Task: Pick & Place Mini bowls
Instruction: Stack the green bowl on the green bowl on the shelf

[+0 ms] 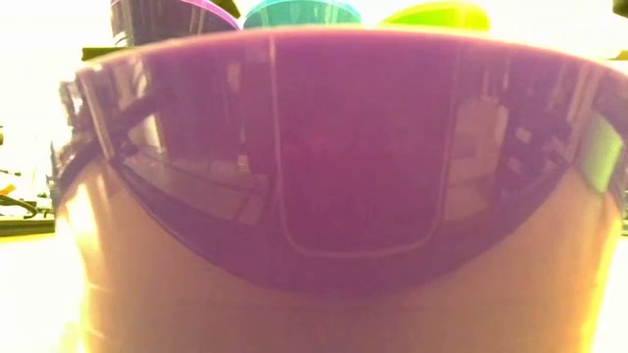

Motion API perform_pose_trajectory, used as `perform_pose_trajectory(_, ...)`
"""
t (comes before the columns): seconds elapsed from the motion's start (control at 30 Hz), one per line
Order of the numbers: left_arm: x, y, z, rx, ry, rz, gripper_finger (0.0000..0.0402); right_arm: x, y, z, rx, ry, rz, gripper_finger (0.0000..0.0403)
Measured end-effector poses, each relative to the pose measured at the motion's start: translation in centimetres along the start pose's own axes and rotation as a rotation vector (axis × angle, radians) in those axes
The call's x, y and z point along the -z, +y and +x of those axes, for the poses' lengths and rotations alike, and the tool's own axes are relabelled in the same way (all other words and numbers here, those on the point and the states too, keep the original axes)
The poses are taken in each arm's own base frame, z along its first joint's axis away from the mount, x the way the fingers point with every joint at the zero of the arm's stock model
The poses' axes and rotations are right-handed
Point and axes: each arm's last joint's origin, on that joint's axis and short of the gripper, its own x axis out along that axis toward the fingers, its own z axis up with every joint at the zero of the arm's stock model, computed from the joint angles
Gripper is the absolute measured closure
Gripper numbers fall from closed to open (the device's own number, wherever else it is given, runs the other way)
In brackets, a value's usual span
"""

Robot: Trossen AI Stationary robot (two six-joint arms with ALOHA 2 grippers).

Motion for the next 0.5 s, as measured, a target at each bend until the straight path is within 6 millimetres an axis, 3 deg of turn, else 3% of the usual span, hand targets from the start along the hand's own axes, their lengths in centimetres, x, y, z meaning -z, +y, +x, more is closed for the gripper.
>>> perform_pose_trajectory(0.5, -0.3, 0.0, 0.0, -0.001, -0.028, -0.014, 0.0402, -1.0, 0.9, 3.1, 0.094, 0.093, 0.036, 0.0394)
